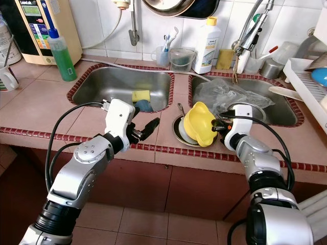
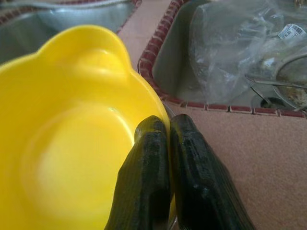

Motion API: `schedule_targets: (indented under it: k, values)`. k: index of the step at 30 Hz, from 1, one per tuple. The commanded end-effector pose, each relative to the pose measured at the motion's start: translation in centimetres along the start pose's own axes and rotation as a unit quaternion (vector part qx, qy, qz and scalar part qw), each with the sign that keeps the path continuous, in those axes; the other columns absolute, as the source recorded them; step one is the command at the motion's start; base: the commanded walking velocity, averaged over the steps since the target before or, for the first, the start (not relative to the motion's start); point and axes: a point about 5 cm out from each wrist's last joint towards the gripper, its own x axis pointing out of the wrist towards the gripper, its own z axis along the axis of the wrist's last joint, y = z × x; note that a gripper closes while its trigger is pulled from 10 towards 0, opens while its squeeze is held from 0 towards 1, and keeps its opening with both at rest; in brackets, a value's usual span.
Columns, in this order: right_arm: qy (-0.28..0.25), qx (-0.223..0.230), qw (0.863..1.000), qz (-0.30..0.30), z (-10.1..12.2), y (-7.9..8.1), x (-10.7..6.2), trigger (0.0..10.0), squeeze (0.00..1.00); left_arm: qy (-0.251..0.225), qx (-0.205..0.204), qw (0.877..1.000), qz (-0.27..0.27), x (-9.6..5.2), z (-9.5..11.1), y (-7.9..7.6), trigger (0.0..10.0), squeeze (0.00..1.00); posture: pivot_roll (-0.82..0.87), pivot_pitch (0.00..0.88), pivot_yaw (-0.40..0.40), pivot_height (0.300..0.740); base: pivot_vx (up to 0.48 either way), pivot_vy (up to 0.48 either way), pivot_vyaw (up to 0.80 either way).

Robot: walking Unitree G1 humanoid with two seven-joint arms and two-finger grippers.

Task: Kitchen organization

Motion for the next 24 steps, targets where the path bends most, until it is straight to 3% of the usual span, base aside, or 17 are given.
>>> schedule_targets:
  k: [1, 10, 19, 20, 21, 22, 23, 24]
  values:
    - [-0.025, 0.018, 1.000, 0.001, 1.4, -0.2, 0.0, 0.0, 0.00, -0.013, 0.009, 1.000, -0.001, 0.1, 0.9, 0.1, 10.0, 0.00, -0.05, 0.000, -0.015, 0.740, 0.000, 0.000, 0.00]
    - [-0.113, 0.087, 0.989, 0.044, 4.7, 0.5, -0.1, 0.0, 0.00, -0.015, 0.013, 1.000, 0.002, 0.1, 1.0, 0.2, 10.0, 0.00, -0.04, 0.000, -0.019, 0.740, 0.000, 0.000, 0.00]
    - [-0.186, 0.080, 0.976, 0.075, 7.2, 1.7, -0.8, 0.0, 0.00, -0.021, 0.018, 1.000, 0.006, 0.1, 1.1, 0.4, 10.0, 0.00, -0.04, 0.000, -0.020, 0.740, 0.000, 0.000, 0.00]
    - [-0.198, 0.076, 0.975, 0.073, 7.5, 1.8, -0.9, 1.7, 0.00, -0.022, 0.019, 1.000, 0.007, 0.1, 1.1, 0.4, 10.0, 0.00, -0.04, 0.000, -0.020, 0.740, 0.000, 0.000, 0.00]
    - [-0.205, 0.073, 0.973, 0.072, 7.6, 1.8, -1.0, 1.7, 0.00, -0.023, 0.020, 1.000, 0.007, 0.1, 1.2, 0.4, 10.0, 0.00, -0.04, 0.000, -0.019, 0.740, 0.000, 0.000, 0.00]
    - [-0.230, 0.052, 0.970, 0.068, 8.1, 1.9, -1.3, 7.5, 0.00, -0.025, 0.021, 0.999, 0.009, 0.1, 1.2, 0.5, 10.0, 0.00, -0.04, 0.000, -0.018, 0.740, 0.000, 0.000, 0.00]
    - [-0.238, 0.041, 0.968, 0.065, 8.2, 2.0, -1.4, 7.5, 0.00, -0.026, 0.021, 0.999, 0.010, 0.1, 1.2, 0.6, 10.0, 0.00, -0.04, 0.000, -0.017, 0.740, 0.000, 0.000, 0.00]
    - [-0.241, 0.032, 0.968, 0.065, 8.3, 2.1, -1.5, 10.0, 0.00, -0.028, 0.022, 0.999, 0.010, 0.1, 1.2, 0.6, 10.0, 0.00, -0.04, 0.000, -0.017, 0.740, 0.000, 0.000, 0.00]
